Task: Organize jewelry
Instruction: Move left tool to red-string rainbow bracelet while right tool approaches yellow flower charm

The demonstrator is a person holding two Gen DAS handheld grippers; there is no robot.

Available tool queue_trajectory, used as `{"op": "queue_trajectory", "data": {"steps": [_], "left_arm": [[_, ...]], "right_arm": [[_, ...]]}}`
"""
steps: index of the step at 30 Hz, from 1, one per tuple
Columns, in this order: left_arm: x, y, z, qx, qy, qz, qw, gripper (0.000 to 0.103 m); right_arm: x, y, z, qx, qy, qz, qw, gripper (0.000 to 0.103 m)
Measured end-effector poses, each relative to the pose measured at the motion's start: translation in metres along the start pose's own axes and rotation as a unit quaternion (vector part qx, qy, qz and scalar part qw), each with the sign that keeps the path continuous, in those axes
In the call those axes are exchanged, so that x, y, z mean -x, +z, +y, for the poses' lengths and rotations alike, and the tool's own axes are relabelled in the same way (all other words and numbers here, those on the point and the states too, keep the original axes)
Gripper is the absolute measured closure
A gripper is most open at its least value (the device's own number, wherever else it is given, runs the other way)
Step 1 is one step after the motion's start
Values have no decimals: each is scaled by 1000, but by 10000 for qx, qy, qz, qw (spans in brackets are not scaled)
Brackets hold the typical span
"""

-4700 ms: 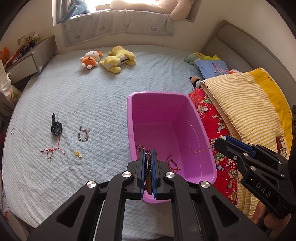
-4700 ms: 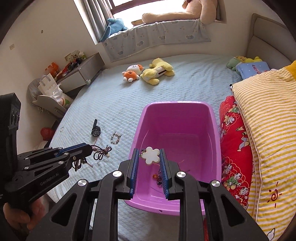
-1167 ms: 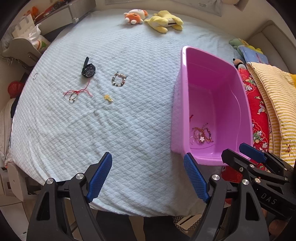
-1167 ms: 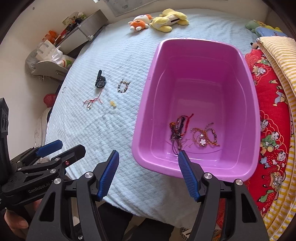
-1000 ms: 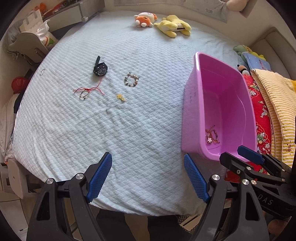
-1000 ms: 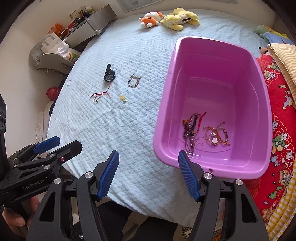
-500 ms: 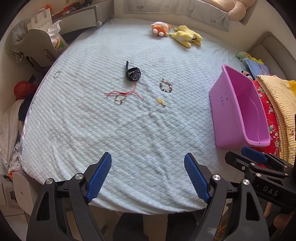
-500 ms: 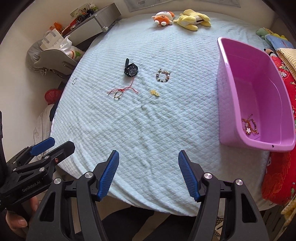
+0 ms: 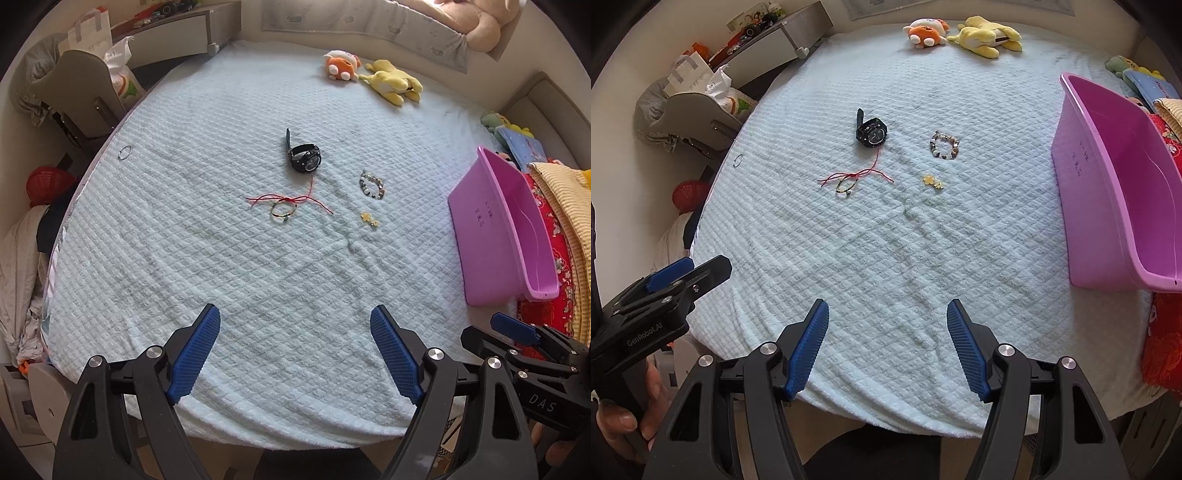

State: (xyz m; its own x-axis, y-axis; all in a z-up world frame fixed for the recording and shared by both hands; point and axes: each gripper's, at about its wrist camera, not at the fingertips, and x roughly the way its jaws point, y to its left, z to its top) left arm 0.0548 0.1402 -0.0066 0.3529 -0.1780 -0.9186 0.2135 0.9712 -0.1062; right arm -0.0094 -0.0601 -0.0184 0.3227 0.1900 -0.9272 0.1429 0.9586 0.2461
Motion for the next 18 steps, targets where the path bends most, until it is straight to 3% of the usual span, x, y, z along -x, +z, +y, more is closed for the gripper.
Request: {"op": "queue_trajectory", "data": {"steps": [5, 10, 18], "left_arm": [[-29, 19, 12, 130, 258, 61, 9996, 21], [-60, 36, 25, 320, 405, -52, 9987, 18], [-133, 53, 25, 168, 399, -355, 9984, 16]], "right_arm": [[-32, 26, -5, 146, 7, -22, 9999, 39], [-57, 49, -8, 364, -72, -356, 9987, 39], [-118, 68, -27, 334, -228, -811, 9959, 39]]}}
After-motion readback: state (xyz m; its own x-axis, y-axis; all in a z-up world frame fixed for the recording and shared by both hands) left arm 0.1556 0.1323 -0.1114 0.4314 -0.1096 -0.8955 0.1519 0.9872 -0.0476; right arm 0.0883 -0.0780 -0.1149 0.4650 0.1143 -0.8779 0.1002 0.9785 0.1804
